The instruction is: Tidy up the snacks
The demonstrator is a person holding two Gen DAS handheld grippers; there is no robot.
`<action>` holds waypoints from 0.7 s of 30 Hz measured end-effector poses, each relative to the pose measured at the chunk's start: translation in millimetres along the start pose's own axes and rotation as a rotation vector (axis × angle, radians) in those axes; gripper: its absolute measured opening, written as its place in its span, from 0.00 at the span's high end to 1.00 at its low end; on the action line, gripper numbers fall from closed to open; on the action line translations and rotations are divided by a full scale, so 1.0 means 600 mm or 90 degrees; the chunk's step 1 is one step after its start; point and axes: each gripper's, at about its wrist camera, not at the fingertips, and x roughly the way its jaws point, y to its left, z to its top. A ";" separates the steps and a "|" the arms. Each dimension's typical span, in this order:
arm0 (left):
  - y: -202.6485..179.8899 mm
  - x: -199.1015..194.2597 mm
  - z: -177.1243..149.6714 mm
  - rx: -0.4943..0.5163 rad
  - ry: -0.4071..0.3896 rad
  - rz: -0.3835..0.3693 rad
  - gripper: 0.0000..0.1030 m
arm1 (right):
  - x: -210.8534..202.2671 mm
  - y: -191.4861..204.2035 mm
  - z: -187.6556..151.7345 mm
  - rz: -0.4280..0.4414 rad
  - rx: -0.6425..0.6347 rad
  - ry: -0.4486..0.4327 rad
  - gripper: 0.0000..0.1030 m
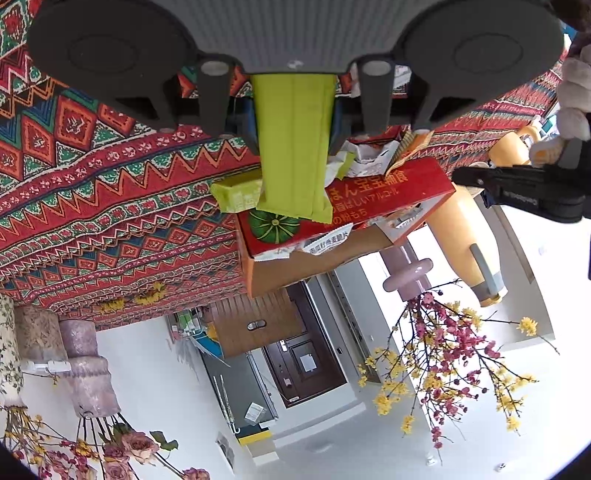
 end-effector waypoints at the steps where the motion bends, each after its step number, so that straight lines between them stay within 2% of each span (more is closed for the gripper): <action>1: 0.001 0.011 -0.003 -0.004 0.018 0.005 0.72 | 0.000 0.001 -0.001 0.000 0.000 0.001 0.66; 2: 0.002 0.022 -0.006 -0.009 0.032 0.012 0.60 | -0.001 0.001 -0.001 0.000 0.001 0.001 0.66; 3: 0.003 0.031 -0.009 -0.013 0.039 0.025 0.38 | -0.001 0.000 -0.002 0.000 0.001 0.002 0.66; 4: 0.004 0.038 -0.011 -0.015 0.041 0.035 0.31 | 0.000 -0.001 -0.002 0.000 0.001 0.002 0.66; 6: 0.006 0.051 -0.014 -0.017 0.054 0.039 0.31 | 0.000 -0.003 -0.003 0.001 0.003 0.003 0.66; 9: 0.005 0.074 -0.016 -0.023 0.081 0.063 0.22 | 0.004 -0.010 -0.003 0.001 0.007 0.006 0.66; 11: 0.008 0.088 -0.018 -0.023 0.097 0.073 0.20 | 0.008 -0.014 -0.004 0.001 0.011 0.009 0.66; 13: 0.010 0.099 -0.022 -0.029 0.118 0.079 0.08 | 0.011 -0.019 -0.006 0.002 0.014 0.012 0.66; 15: 0.005 0.101 -0.026 -0.024 0.120 0.090 0.09 | 0.015 -0.023 -0.007 0.004 0.018 0.014 0.66; 17: 0.000 0.099 -0.028 -0.015 0.110 0.093 0.20 | 0.018 -0.025 -0.008 0.004 0.020 0.016 0.66; 19: -0.007 0.092 -0.028 0.002 0.094 0.082 0.50 | 0.021 -0.027 -0.009 0.006 0.022 0.019 0.66; 21: -0.011 0.084 -0.026 0.008 0.090 0.063 0.61 | 0.023 -0.029 -0.010 0.006 0.023 0.021 0.66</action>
